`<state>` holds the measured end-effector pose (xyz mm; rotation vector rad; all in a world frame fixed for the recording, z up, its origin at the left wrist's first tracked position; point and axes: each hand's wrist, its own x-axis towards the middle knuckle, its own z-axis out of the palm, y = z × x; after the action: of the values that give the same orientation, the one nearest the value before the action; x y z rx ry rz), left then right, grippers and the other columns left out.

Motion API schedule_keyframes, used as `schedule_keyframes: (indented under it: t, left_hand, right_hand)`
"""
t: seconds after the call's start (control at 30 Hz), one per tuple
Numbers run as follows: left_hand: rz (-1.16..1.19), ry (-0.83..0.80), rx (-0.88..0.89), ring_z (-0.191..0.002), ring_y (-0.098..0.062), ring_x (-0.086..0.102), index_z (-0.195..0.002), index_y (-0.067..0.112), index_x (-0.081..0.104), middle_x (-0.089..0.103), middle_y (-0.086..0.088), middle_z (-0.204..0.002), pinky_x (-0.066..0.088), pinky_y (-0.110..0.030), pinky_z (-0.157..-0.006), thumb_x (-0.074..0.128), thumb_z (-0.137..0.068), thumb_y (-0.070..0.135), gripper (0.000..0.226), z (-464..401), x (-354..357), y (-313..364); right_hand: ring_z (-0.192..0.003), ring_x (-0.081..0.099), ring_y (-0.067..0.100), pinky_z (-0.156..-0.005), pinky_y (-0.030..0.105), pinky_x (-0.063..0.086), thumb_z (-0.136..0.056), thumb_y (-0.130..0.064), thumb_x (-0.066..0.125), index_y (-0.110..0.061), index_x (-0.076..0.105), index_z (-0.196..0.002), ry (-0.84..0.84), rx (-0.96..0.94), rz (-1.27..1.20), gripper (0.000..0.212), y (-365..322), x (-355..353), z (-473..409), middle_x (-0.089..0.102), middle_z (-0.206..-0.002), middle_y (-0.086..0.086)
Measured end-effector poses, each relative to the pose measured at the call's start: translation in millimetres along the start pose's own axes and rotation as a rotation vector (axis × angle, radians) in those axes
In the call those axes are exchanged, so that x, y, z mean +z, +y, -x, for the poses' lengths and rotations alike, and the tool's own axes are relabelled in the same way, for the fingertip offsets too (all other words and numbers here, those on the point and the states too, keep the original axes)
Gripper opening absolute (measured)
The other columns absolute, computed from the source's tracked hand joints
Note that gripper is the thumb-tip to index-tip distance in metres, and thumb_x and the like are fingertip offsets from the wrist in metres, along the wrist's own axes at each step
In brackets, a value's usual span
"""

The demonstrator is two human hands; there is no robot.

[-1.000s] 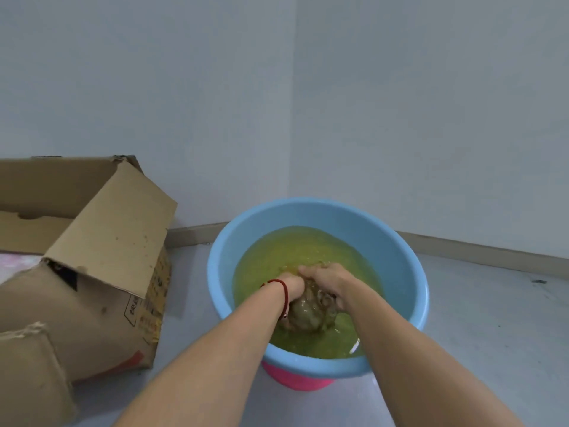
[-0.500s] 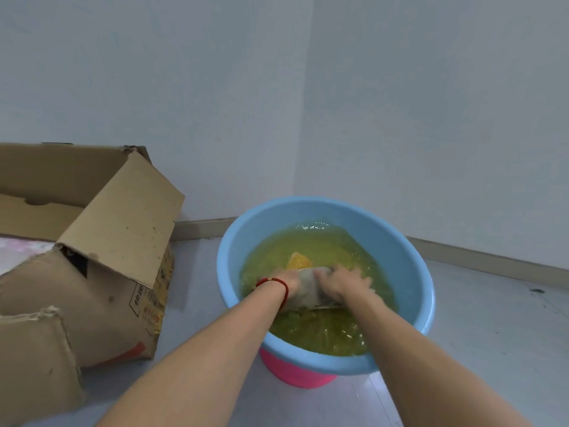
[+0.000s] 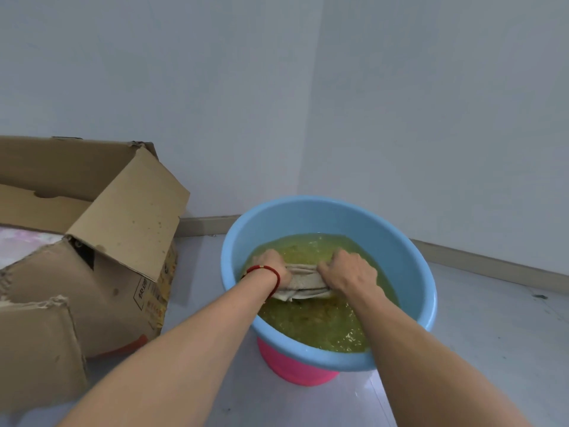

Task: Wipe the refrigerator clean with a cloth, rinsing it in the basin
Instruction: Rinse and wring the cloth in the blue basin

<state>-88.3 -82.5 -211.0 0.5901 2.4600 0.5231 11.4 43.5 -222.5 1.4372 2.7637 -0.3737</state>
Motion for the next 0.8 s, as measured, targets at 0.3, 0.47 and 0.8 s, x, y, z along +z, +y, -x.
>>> schedule_keyframes:
  t: [0.3,0.47,0.8]
  left_hand:
    - [0.225,-0.230,-0.088,-0.139,-0.035,0.046,-0.150,0.002,0.042,0.047,-0.022,-0.150,0.036,-0.043,-0.116,0.017,-0.111,0.041,0.060,-2.4,20.4,13.4]
    - [0.422,-0.253,-0.166,-0.048,-0.019,0.050,-0.081,0.008,0.056,0.054,-0.010,-0.066,0.040,-0.020,-0.044,0.033,-0.107,0.027,0.040,-8.7,25.2,9.3]
    - [-0.291,-0.139,-0.002,-0.116,-0.035,0.062,-0.136,0.005,0.057,0.058,-0.019,-0.136,0.055,-0.043,-0.097,0.058,-0.098,0.019,0.041,2.5,27.5,9.8]
  right_hand:
    - [-0.104,0.065,0.036,-0.093,0.045,0.054,-0.099,-0.017,0.034,-0.002,0.064,-0.118,-0.543,0.138,-0.742,0.038,-25.2,19.3,2.7,0.067,-0.115,0.028]
    - [-0.062,0.060,0.025,-0.065,0.034,0.052,-0.099,-0.040,0.049,-0.005,0.063,-0.085,-0.498,0.103,-0.795,0.041,-38.4,16.7,3.4,0.067,-0.073,0.014]
    - [-0.144,0.024,0.039,-0.113,0.066,0.029,-0.104,-0.062,0.030,-0.022,0.046,-0.145,-0.107,0.034,0.104,0.059,10.3,16.6,-6.3,0.031,-0.151,0.017]
